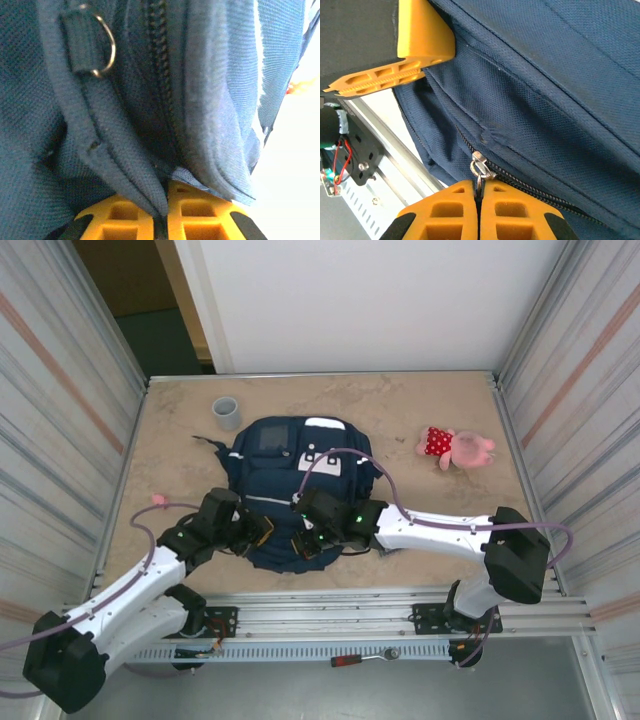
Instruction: Pack books, pencil case, and school supplies into a backpack
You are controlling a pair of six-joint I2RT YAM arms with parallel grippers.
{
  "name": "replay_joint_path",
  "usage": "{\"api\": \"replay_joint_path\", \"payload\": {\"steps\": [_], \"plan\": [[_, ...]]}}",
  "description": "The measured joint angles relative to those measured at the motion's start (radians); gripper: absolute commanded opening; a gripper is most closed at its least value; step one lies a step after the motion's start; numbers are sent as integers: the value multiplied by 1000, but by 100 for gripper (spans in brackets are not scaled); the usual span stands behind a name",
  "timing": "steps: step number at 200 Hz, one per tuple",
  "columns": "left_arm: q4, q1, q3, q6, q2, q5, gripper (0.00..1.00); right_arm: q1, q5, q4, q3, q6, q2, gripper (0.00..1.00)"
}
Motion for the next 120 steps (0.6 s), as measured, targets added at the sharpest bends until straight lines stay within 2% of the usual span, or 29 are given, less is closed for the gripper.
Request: {"api": "replay_joint_path", "payload": {"steps": [29,52,93,120], "plan": [[-33,54,2,29,-56,8,0,-41,6,-30,-23,-13,-54,0],[-75,117,4,71,-121,23,0,-124,-6,-63,-77,-32,-140,0],[-75,171,18,122,-154,135,0,-283,-153,-32,-140,-70,-227,0],[-79,179,43,156,-138,166,0,-355,-237,-8,-154,-82,-234,0]]}}
